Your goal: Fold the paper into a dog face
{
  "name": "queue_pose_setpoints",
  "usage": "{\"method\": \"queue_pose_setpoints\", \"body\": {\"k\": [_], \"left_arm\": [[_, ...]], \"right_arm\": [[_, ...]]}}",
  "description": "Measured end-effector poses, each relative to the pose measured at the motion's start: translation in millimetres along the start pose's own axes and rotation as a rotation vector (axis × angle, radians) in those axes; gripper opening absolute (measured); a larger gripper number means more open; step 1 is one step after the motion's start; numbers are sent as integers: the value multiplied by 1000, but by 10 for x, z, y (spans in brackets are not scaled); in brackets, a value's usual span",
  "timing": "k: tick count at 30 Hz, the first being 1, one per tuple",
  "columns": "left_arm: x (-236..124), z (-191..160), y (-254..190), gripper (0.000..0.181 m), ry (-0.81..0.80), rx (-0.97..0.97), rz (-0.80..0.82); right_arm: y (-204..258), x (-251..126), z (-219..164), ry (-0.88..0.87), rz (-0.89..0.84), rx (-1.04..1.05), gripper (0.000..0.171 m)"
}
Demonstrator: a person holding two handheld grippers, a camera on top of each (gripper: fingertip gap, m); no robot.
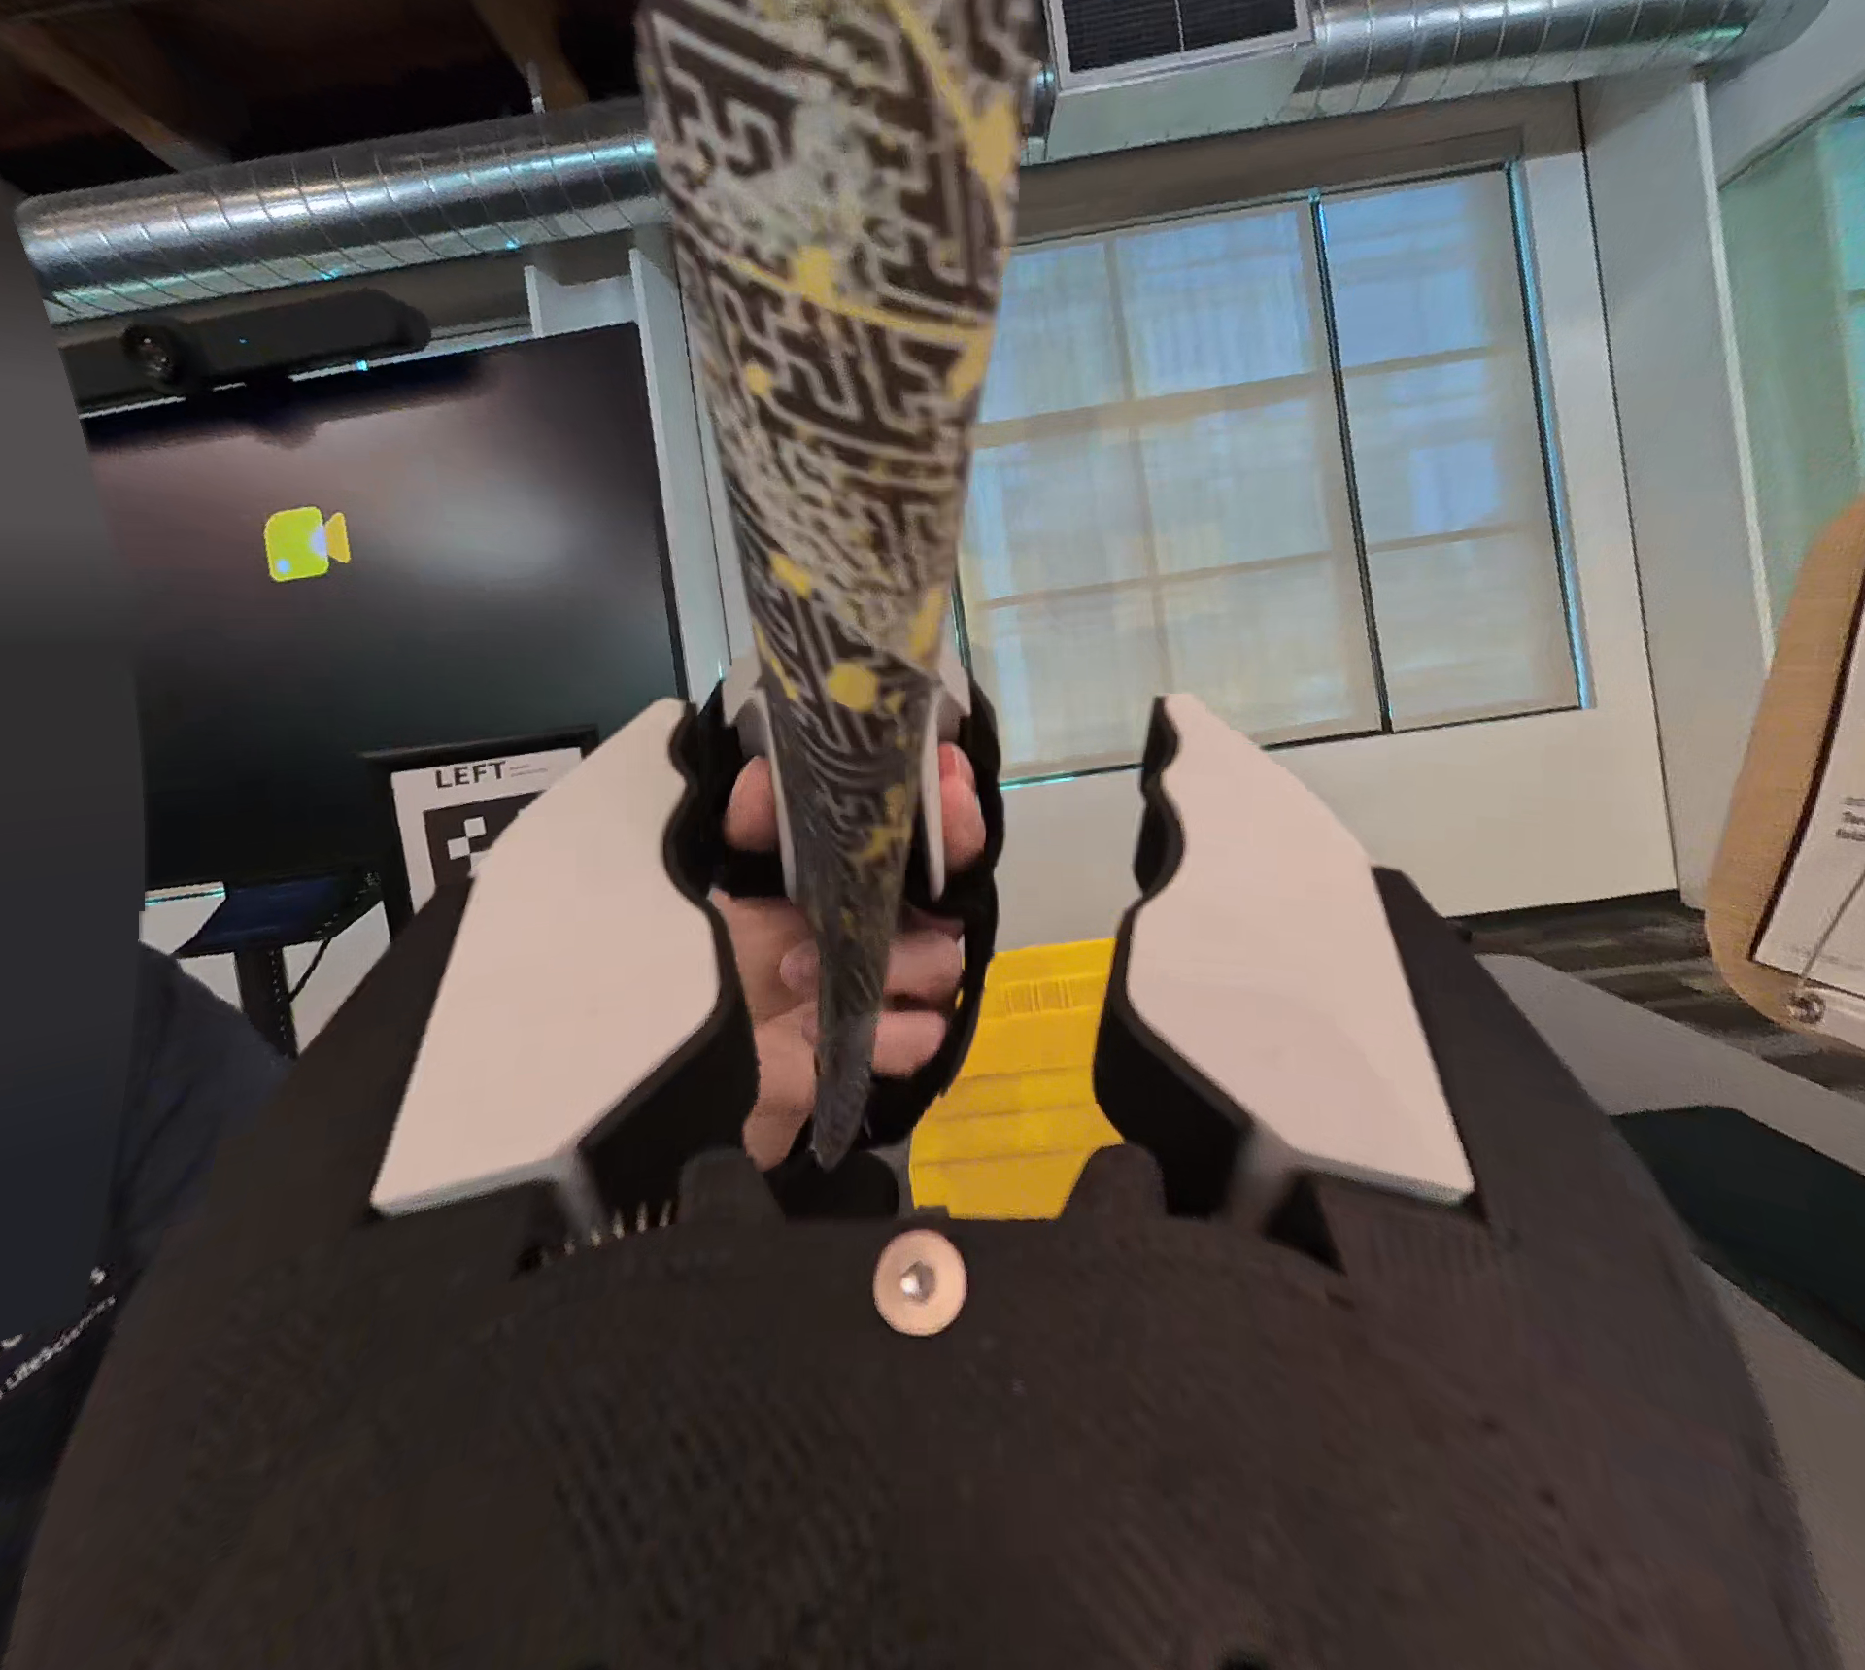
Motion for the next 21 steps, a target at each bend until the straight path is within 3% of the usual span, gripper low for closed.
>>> {"method": "queue_pose_setpoints", "body": {"k": [4, 8, 14, 21], "left_arm": [[55, -52, -26, 0, 1, 2, 3], [70, -93, -15, 0, 11, 21, 24], [76, -128, 8, 0, 17, 8, 39], [62, -142, 62, 0, 20, -17, 48]], "right_arm": [[27, -61, 72, -82, -6, 0, 54], [32, -58, 79, -79, -4, 37, 41], [52, -92, 84, -99, 28, 47, 5], [30, -101, 102, -74, 33, 78, 2]]}}
Point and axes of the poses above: each gripper's, where its closed fingertips meet, x out along the fingers, z out of its top, y = z × x across the jaws, the point moved 7 cm from there along -x, back along the fingers, and after that the axes turned 4 degrees about z, right-handed, at the moved point
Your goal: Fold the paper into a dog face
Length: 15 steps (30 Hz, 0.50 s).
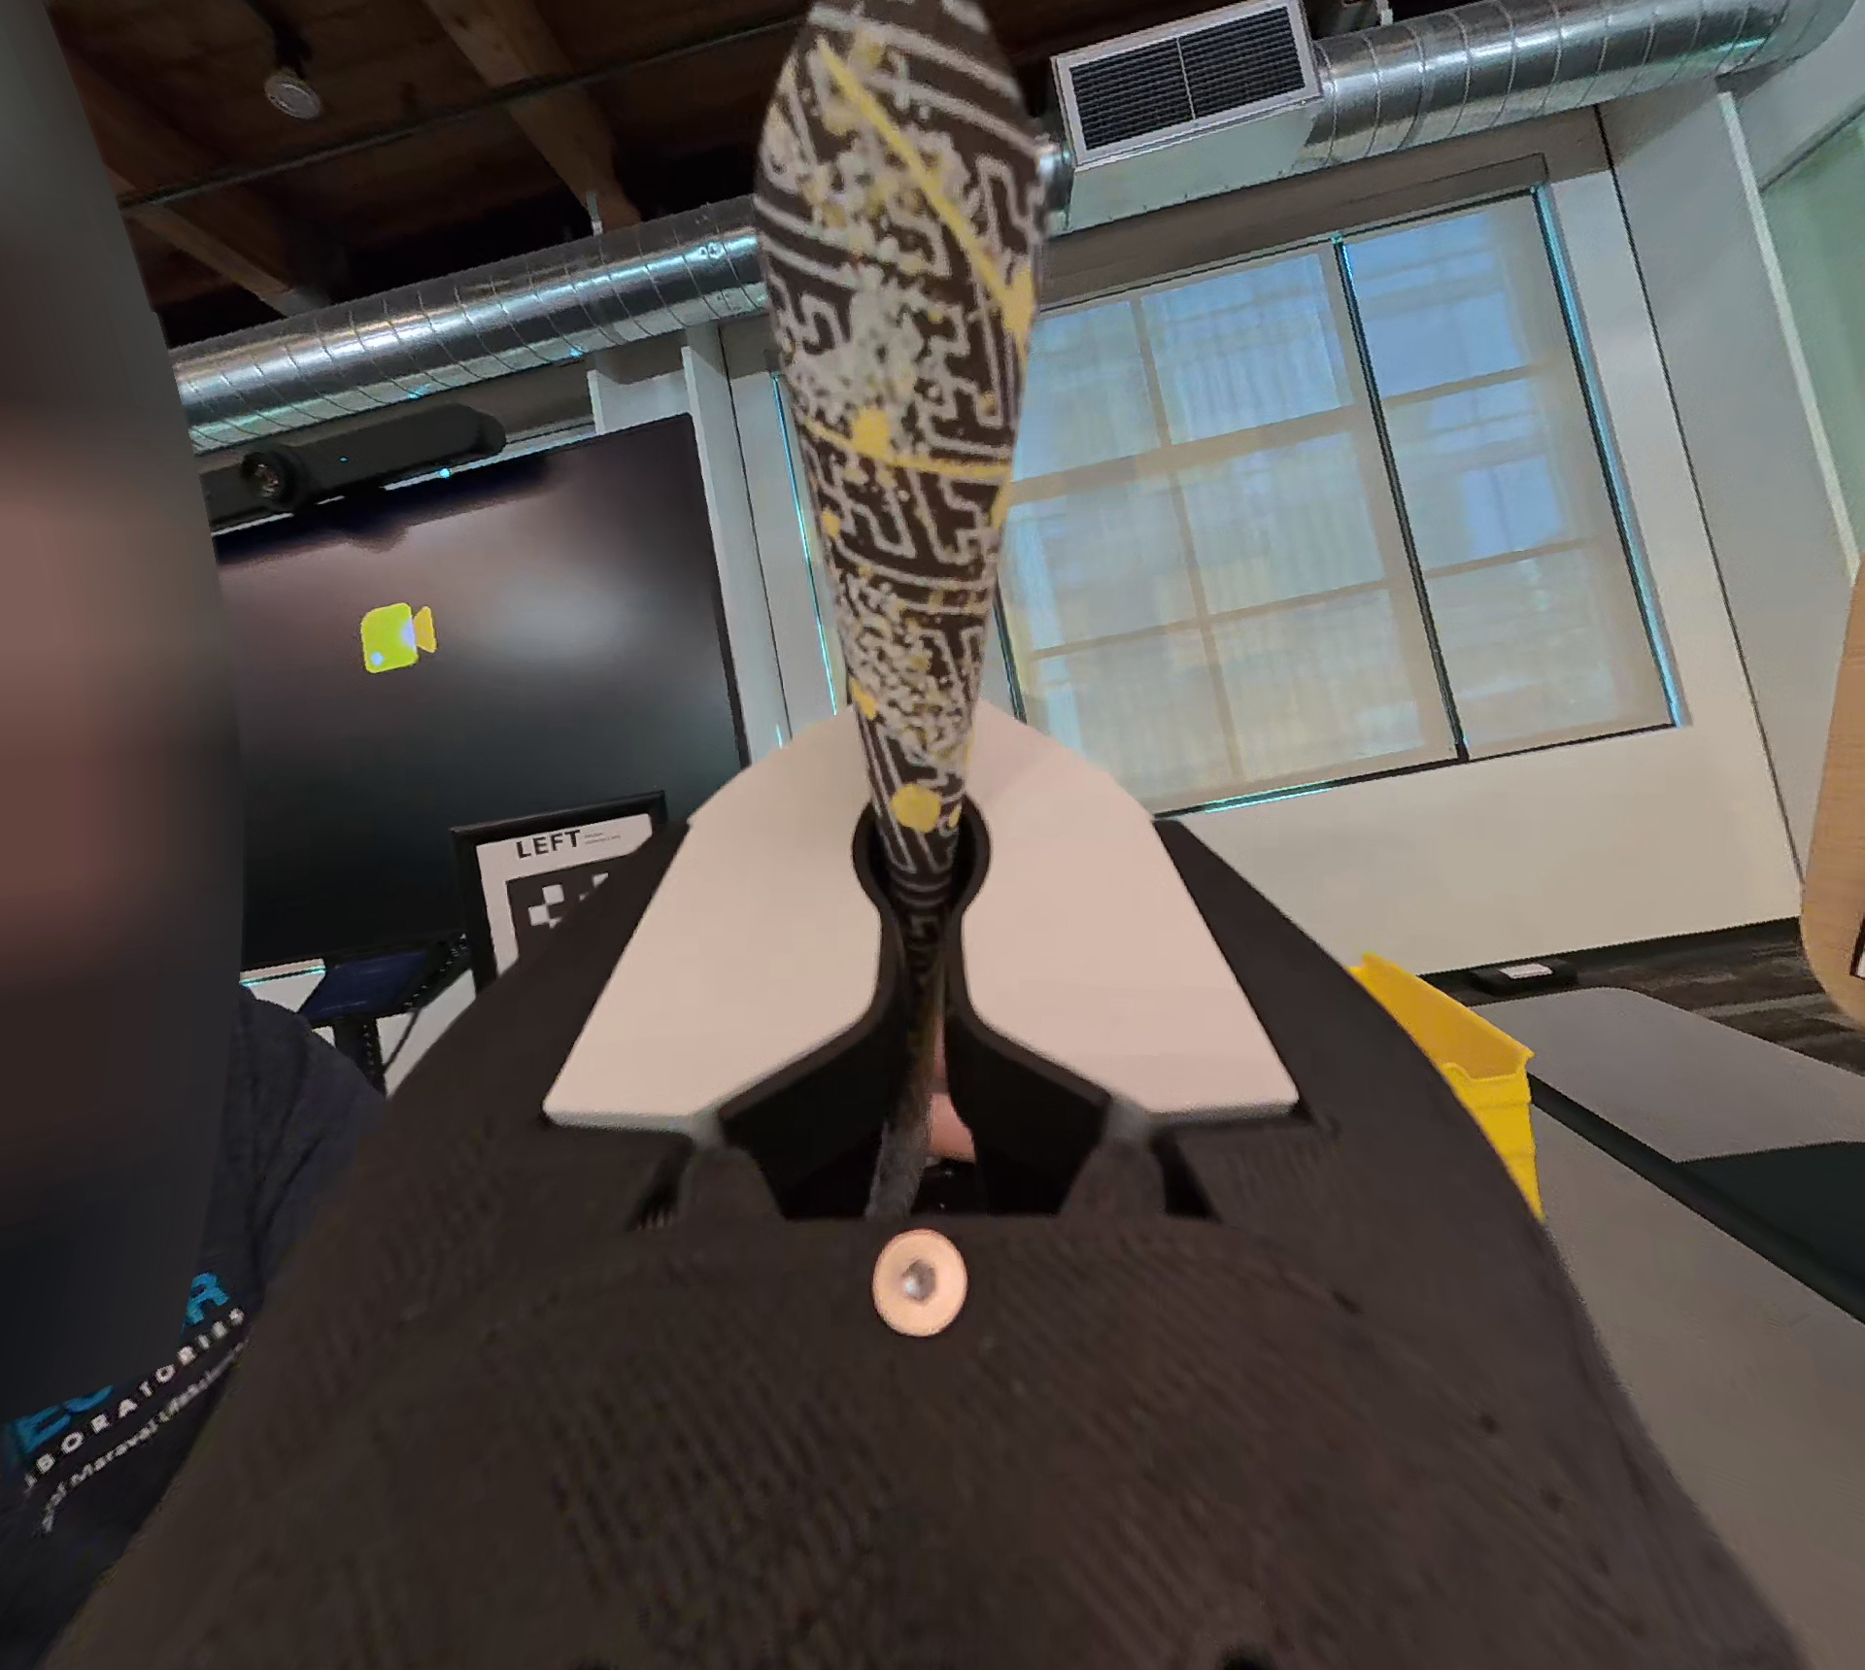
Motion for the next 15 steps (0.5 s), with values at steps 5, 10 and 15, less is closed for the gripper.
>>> {"method": "queue_pose_setpoints", "body": {"k": [5, 10, 15], "left_arm": [[-16, 6, 16, 0, 14, 3, 12], [-2, -9, 14, 0, 25, 9, 19], [25, -44, 0, 0, 45, 5, 20]], "right_arm": [[-31, -73, 100, -60, 1, 42, 1], [-19, -86, 111, -74, 22, 41, 1], [-52, -139, 144, -128, 21, 83, 1]]}}
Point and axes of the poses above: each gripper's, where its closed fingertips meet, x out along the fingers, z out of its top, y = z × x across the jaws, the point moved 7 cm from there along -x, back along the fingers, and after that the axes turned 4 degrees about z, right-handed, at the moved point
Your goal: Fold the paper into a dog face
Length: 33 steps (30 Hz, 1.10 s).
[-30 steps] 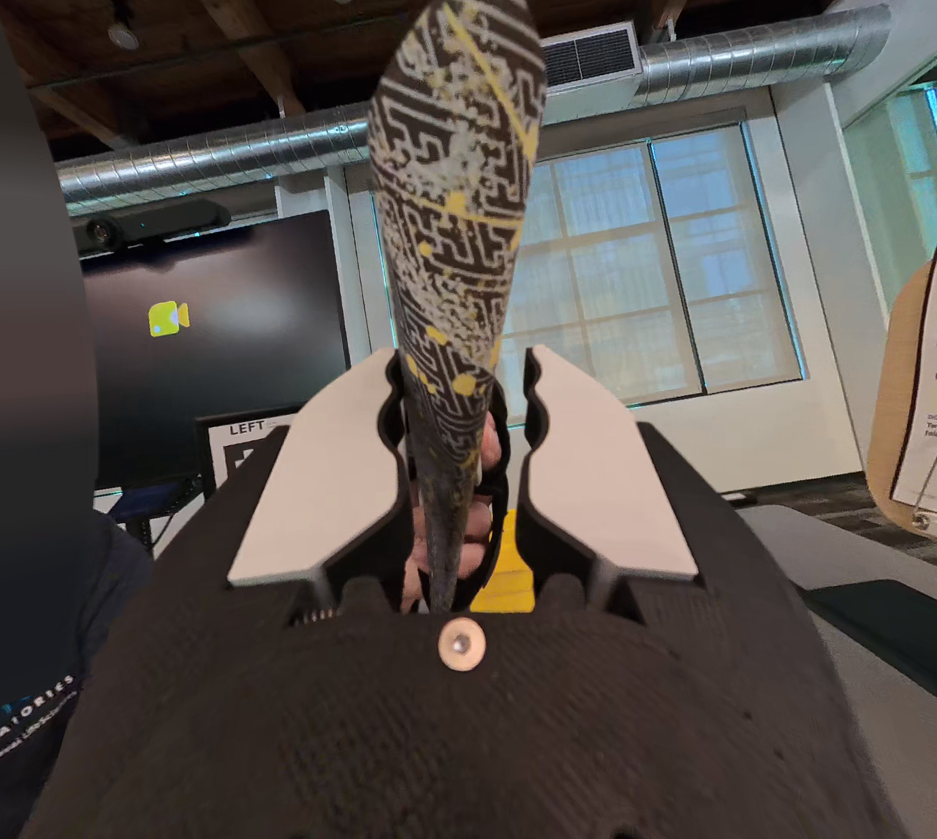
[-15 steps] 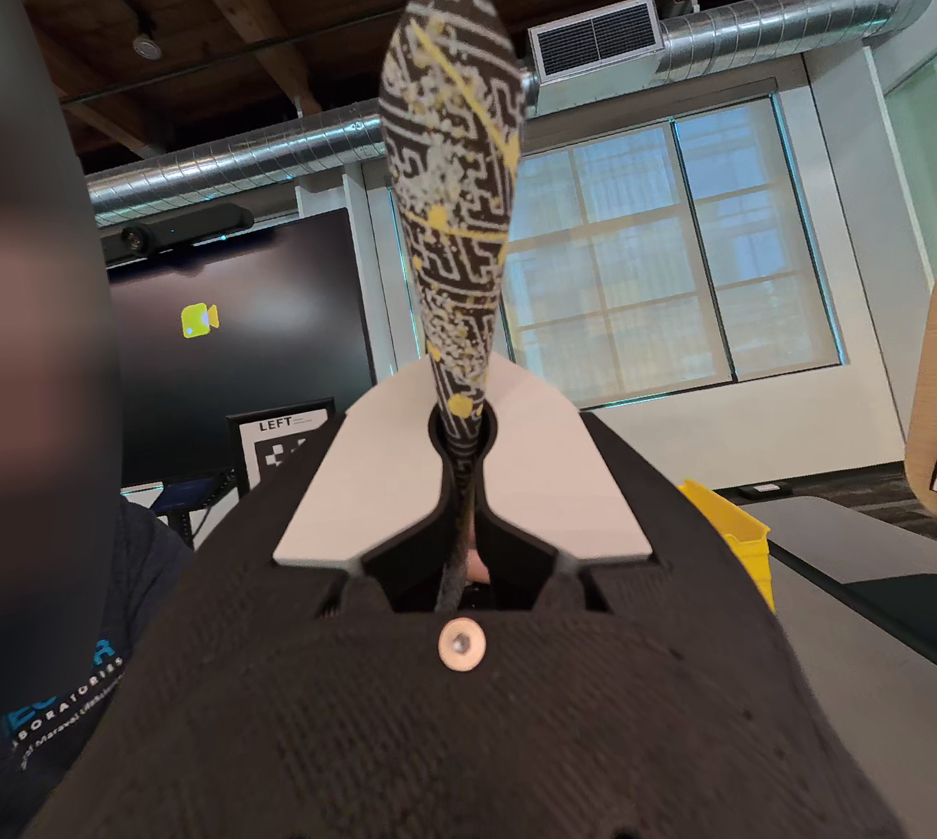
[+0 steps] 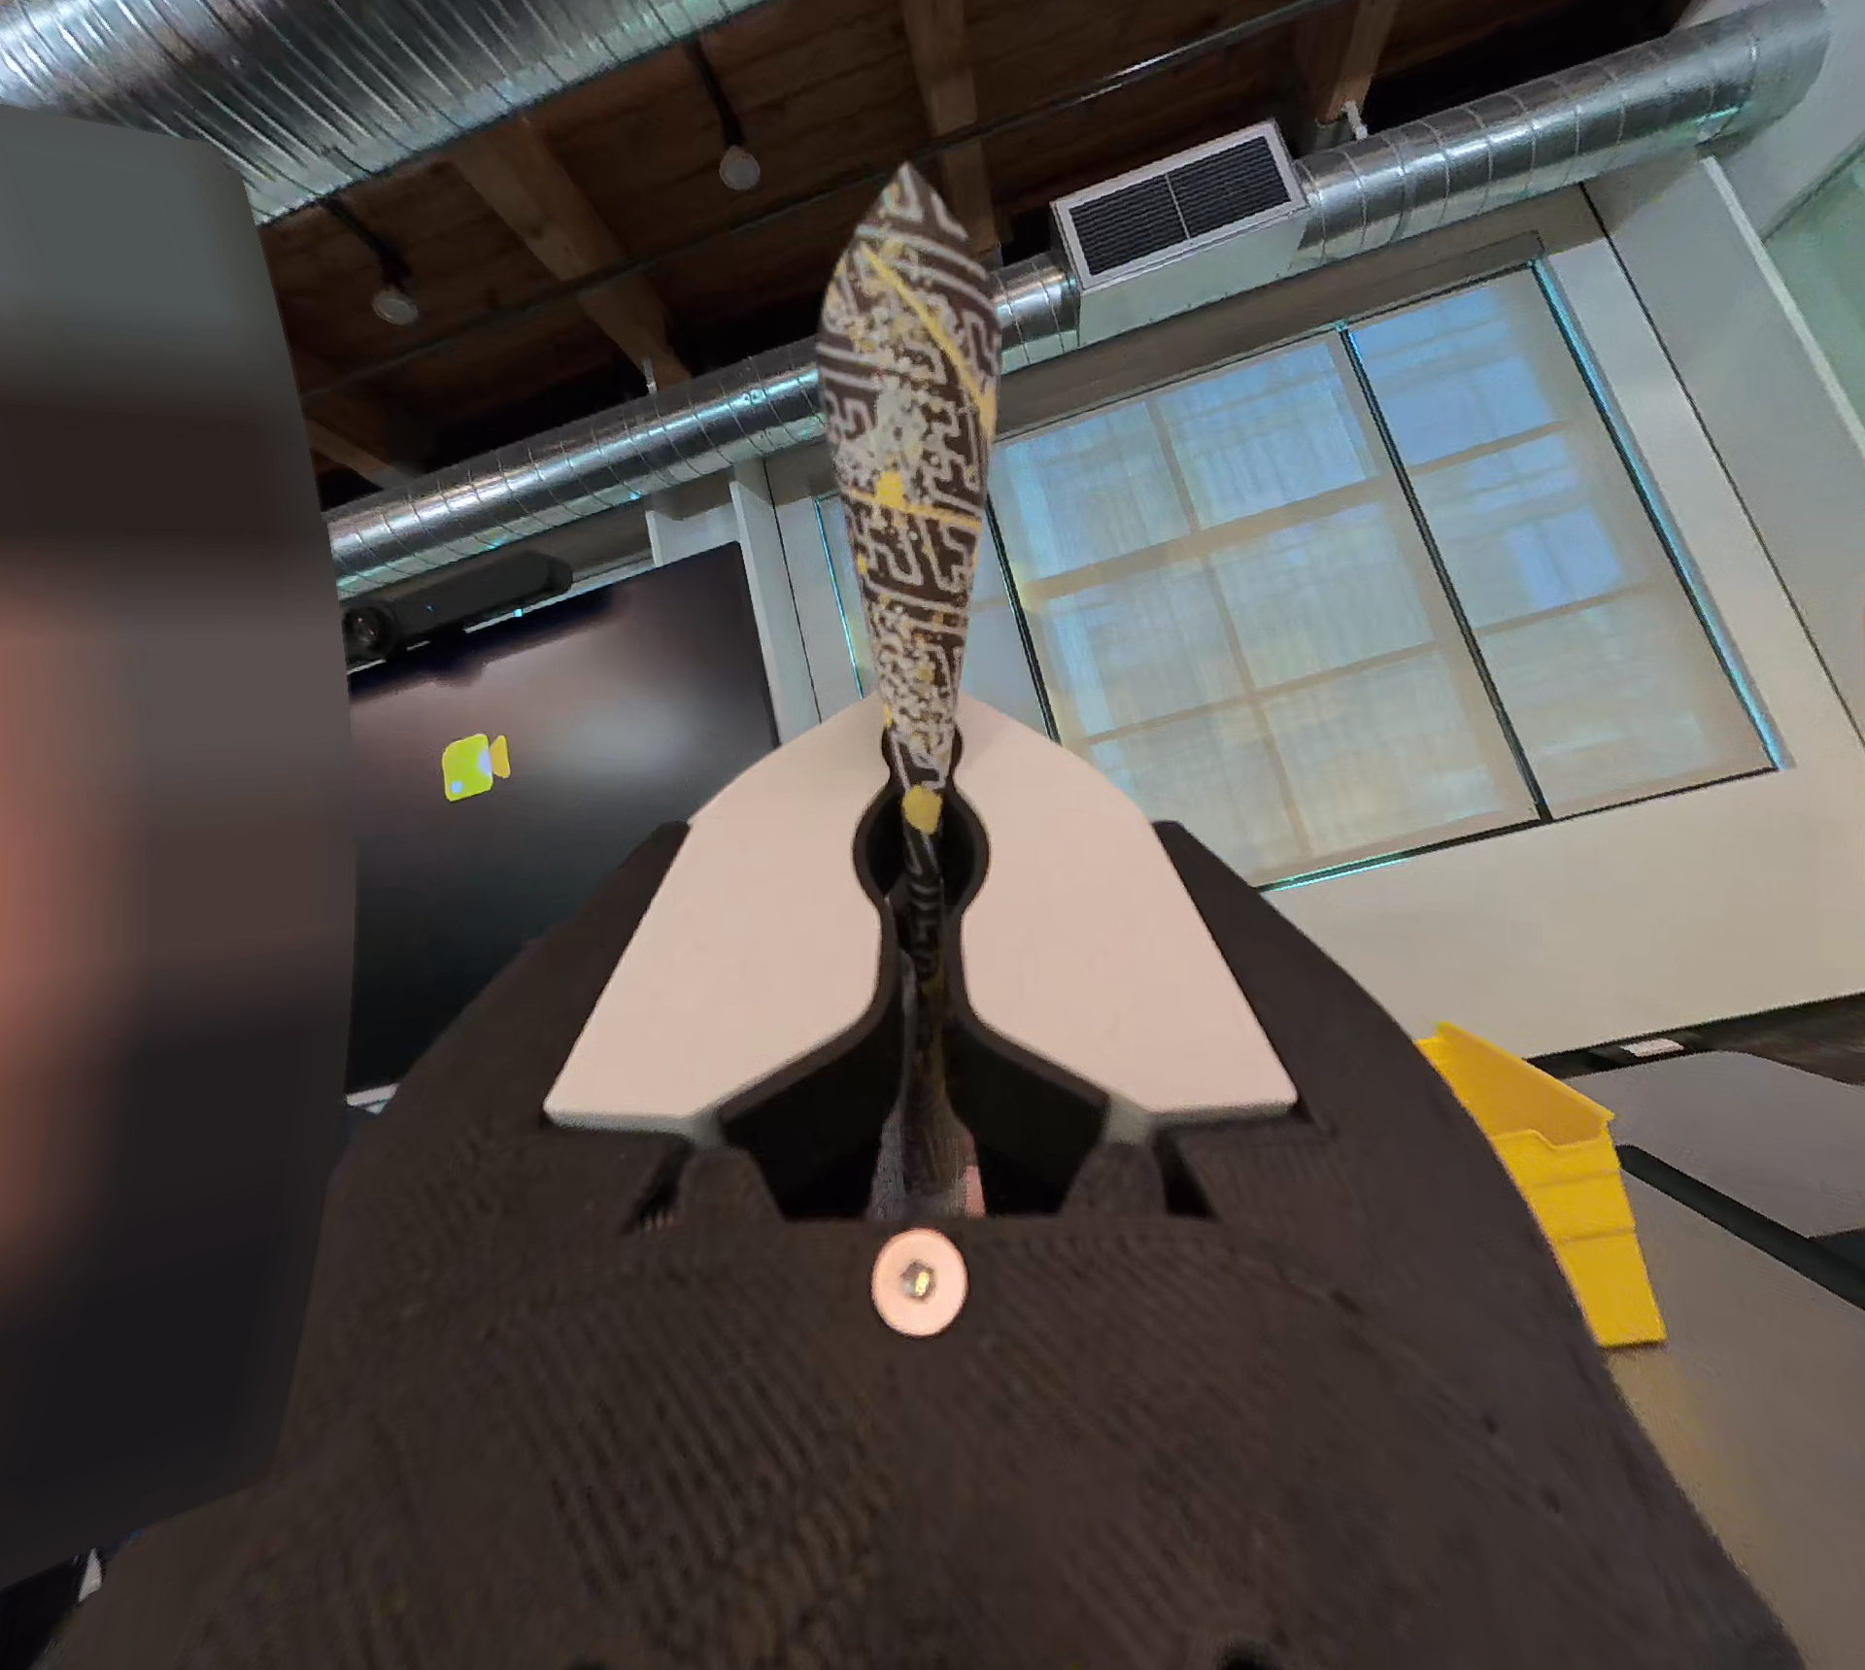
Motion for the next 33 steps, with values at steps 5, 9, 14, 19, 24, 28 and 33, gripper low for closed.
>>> {"method": "queue_pose_setpoints", "body": {"k": [5, 9, 14, 19, 24, 28, 33], "left_arm": [[7, -12, 4, 0, 6, -24, -9], [20, -24, -11, 0, 21, -36, -23], [50, -55, -32, 0, 37, -51, -33], [68, -77, -40, 0, 35, -78, -50], [91, -110, -52, 0, 49, -80, -52], [119, -148, -65, 0, 61, -80, -53], [140, -179, -70, 0, 70, -90, -59]], "right_arm": [[60, -26, 139, -27, -2, -46, 1], [88, -72, 273, -24, -11, -66, 1], [120, -93, 343, -57, -17, -72, 0], [145, -109, 403, -61, -22, -79, 0], [173, -143, 475, -104, -16, -59, 0], [181, -155, 499, -107, -28, -62, 0], [202, -181, 555, -115, -36, -66, 0]]}}
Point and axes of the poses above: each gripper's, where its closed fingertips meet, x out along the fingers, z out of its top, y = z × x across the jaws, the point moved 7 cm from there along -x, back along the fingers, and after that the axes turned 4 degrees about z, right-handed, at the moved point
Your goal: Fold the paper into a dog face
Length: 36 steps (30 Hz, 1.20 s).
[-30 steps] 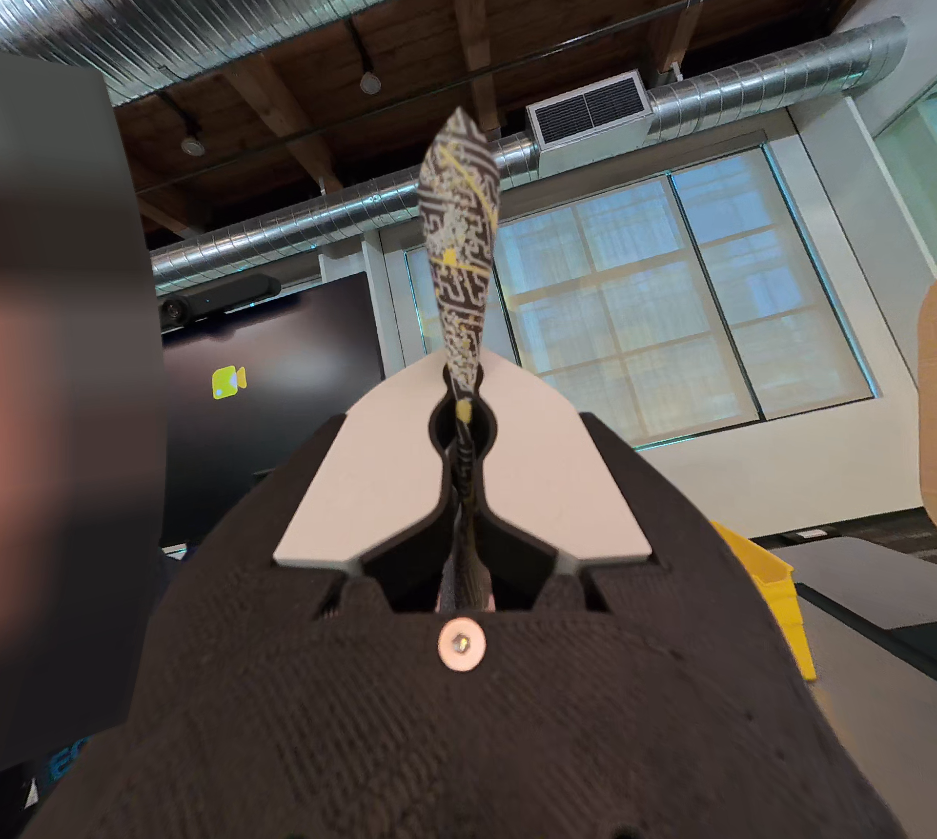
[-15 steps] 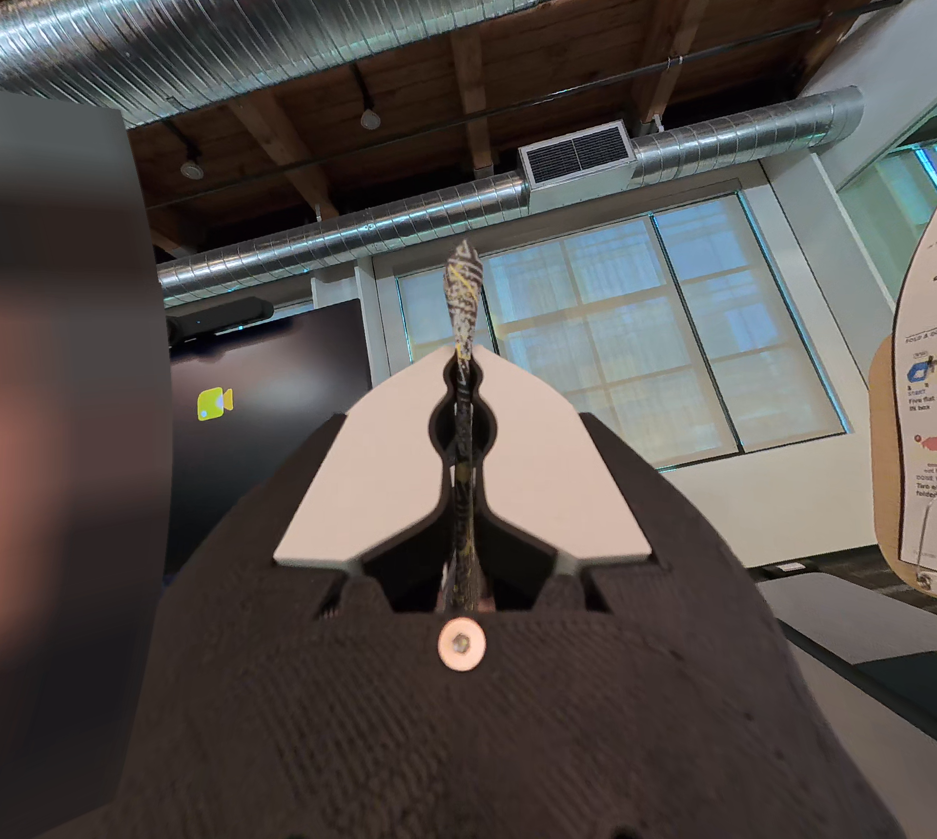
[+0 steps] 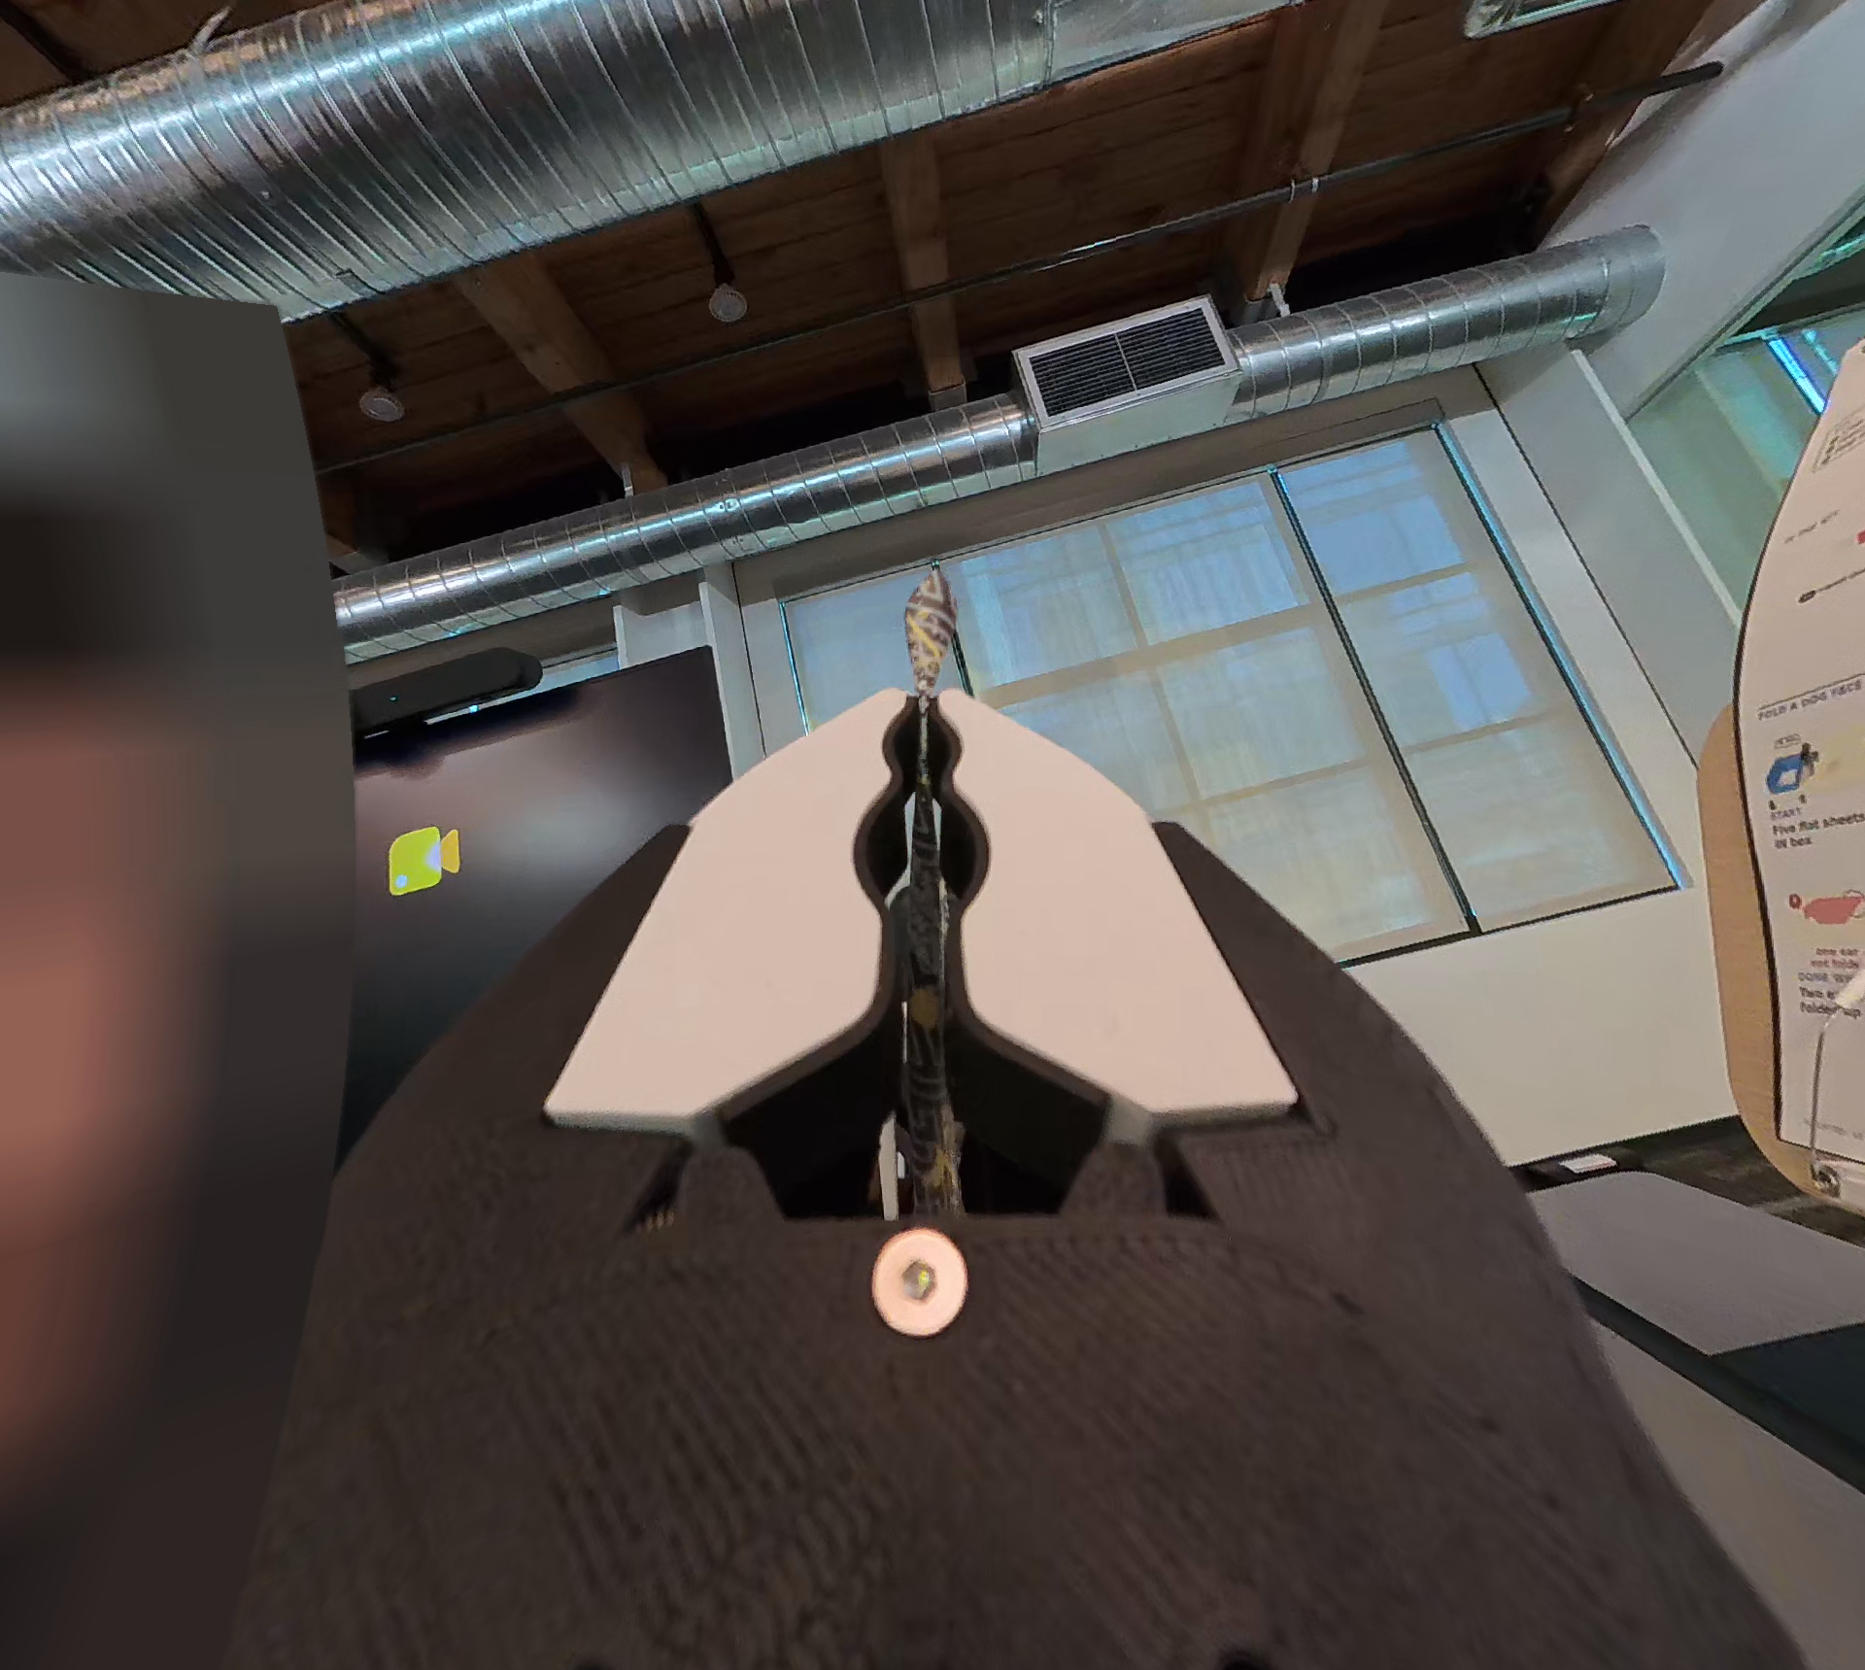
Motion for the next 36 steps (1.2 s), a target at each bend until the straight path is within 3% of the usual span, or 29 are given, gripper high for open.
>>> {"method": "queue_pose_setpoints", "body": {"k": [20, 25, 27, 30, 32, 36], "left_arm": [[27, -36, -36, 0, 24, -15, -23], [-55, 8, 19, 0, 9, -26, -10], [-105, 68, 35, 0, -19, -39, -12], [-158, 141, 23, 0, -38, -18, -9], [-186, 177, 13, 0, -48, -11, -9], [-220, 204, 12, 0, -50, 0, -3]], "right_arm": [[43, -93, 226, -72, -27, -24, 0], [142, -397, 713, -298, -43, -64, 0], [196, -411, 808, -230, -110, -179, 0], [245, -142, 598, 52, -89, -245, 1], [190, 7, 397, 144, -97, -200, 36], [19, 117, 75, 281, -129, -46, 53]]}}
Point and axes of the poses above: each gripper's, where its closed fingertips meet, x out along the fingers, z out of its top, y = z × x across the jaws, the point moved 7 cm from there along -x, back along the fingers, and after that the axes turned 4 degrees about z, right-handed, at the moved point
